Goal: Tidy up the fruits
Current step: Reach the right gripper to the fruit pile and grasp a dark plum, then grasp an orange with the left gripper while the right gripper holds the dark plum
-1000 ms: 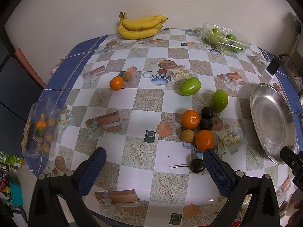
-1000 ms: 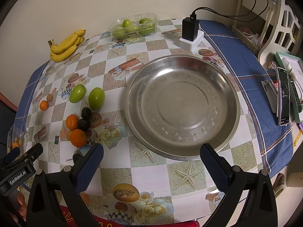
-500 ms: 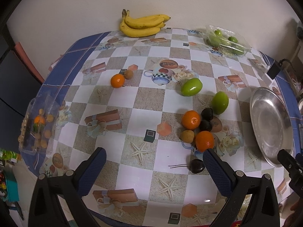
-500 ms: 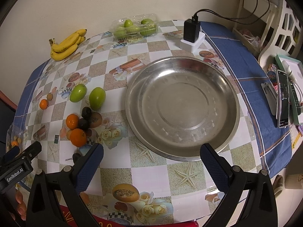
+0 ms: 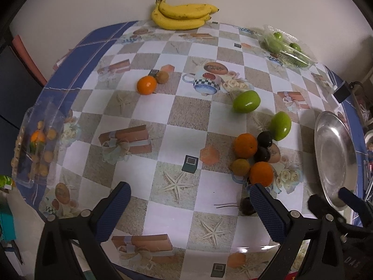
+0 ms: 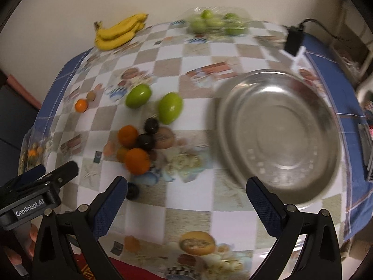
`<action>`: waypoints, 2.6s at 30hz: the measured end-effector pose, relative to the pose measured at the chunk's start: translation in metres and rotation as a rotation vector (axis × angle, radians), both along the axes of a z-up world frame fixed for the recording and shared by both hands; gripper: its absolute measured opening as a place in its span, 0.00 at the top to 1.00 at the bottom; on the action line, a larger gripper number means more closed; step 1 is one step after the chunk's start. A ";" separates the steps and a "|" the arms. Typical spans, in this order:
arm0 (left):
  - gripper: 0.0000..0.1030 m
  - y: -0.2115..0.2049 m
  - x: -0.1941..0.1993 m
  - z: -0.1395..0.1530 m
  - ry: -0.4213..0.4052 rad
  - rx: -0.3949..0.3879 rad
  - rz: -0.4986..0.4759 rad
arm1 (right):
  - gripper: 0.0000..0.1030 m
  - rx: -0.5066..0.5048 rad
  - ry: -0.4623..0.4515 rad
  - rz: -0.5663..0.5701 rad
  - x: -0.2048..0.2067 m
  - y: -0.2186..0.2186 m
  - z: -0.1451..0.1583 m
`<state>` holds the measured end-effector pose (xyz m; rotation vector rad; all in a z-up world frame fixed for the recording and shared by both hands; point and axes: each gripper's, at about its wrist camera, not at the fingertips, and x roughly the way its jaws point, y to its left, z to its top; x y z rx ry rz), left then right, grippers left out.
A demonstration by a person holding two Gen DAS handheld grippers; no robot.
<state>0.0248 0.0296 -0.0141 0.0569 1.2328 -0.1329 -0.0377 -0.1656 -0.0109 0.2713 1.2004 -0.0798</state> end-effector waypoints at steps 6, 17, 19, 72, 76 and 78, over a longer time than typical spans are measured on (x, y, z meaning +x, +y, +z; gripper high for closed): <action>0.00 0.016 0.013 -0.016 0.047 -0.012 0.034 | 0.01 0.016 0.056 0.055 0.015 0.024 -0.016; 0.00 0.049 0.027 -0.041 0.107 -0.045 0.115 | 0.01 0.051 0.136 0.124 0.035 0.056 -0.043; 0.00 0.053 0.029 -0.042 0.099 -0.045 0.123 | 0.01 0.048 0.144 0.139 0.037 0.064 -0.048; 0.09 0.044 0.018 -0.037 0.162 -0.107 0.151 | 0.76 0.124 0.078 0.138 0.031 0.051 -0.043; 0.11 0.026 0.019 -0.029 0.156 -0.114 0.121 | 0.76 0.108 0.048 0.069 0.029 0.030 -0.030; 0.12 0.011 0.021 -0.028 0.157 -0.116 0.104 | 0.76 0.131 0.035 0.018 0.027 0.015 -0.026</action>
